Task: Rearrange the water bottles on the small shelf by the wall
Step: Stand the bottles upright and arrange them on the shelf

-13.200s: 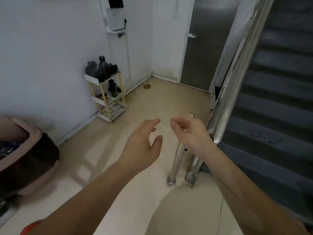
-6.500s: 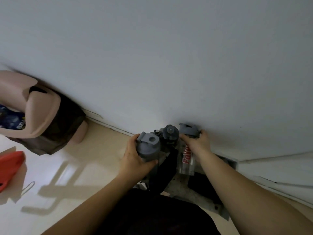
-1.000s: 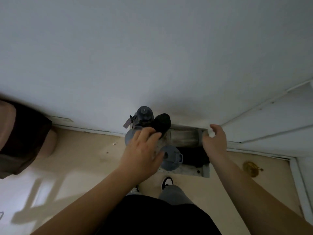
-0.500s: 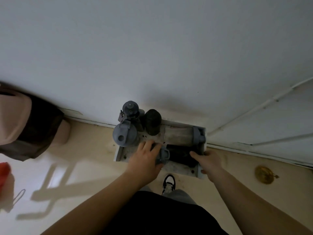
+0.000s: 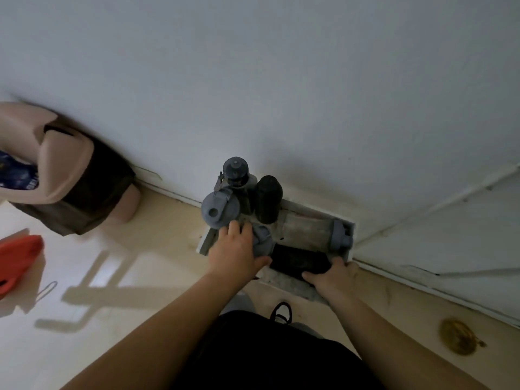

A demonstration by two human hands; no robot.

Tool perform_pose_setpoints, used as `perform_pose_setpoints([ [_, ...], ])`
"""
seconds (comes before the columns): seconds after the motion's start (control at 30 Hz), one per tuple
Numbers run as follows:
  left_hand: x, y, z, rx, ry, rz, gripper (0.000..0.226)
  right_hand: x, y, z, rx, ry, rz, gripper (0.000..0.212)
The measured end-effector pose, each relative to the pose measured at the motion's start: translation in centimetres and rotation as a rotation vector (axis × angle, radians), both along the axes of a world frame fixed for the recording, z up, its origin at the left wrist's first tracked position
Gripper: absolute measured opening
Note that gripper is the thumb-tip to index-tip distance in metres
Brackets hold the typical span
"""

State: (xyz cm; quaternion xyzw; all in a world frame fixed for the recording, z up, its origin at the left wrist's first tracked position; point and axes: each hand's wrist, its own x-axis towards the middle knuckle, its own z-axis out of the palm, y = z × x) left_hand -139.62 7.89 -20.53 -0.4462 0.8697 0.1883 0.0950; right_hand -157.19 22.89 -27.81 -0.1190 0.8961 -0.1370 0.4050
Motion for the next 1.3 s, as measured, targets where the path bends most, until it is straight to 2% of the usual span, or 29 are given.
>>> perform_pose_setpoints([
  [0.17, -0.9, 0.1, 0.2, -0.007, -0.036, 0.014, 0.086, 0.8, -0.6, -0.9, -0.111, 0.045, -0.123, 0.053],
  [0.23, -1.4, 0.7, 0.2, -0.010, -0.046, -0.010, 0.095, 1.0, -0.9, -1.4, -0.151, 0.031, -0.268, 0.062],
  [0.3, -1.7, 1.6, 0.1, 0.001, -0.056, -0.043, 0.099, 0.8, -1.2, -2.0, -0.167, -0.043, -0.418, 0.084],
  [0.37, -1.5, 2.1, 0.0, 0.020, -0.058, -0.060, 0.099, 0.5, -1.4, -2.8, -0.138, -0.103, -0.458, 0.098],
  [0.4, -1.3, 2.0, -0.1, 0.041, -0.056, -0.061, 0.100, 0.6, -1.5, -2.8, -0.130, -0.131, -0.453, 0.098],
  [0.6, -0.6, 1.0, -0.4, 0.028, -0.092, -0.112, 0.103, 0.8, -0.6, -3.2, -0.317, -0.284, -0.658, 0.087],
  [0.7, -0.7, 0.8, -0.6, 0.032, -0.083, -0.111, 0.100, 1.5, -0.3, -2.1, -0.356, -0.212, -0.713, 0.069],
  [0.8, -0.5, 0.5, -0.6, 0.029, -0.077, -0.122, 0.100, 2.1, -0.9, 0.0, -0.416, -0.100, -0.609, 0.068],
  [0.87, -0.4, 0.4, -0.6, 0.025, -0.077, -0.131, 0.099, 2.4, -1.5, 1.0, -0.469, -0.003, -0.380, 0.065],
  [0.97, -0.9, 0.5, -0.5, 0.015, -0.095, -0.130, 0.101, 3.6, -2.5, 2.5, -0.466, 0.276, 0.066, 0.059],
  [1.03, -1.3, 0.4, -0.4, 0.008, -0.096, -0.115, 0.101, 4.2, -3.0, 2.7, -0.453, 0.361, 0.253, 0.059],
  [1.2, -1.0, -0.3, -0.4, -0.080, -0.038, -0.104, 0.098, 3.4, -2.4, 2.1, -0.524, 0.274, 0.375, 0.056],
  [1.3, -1.3, -0.8, -0.1, -0.089, -0.013, -0.086, 0.094, 2.8, -2.5, 2.0, -0.551, 0.210, 0.412, 0.065],
])
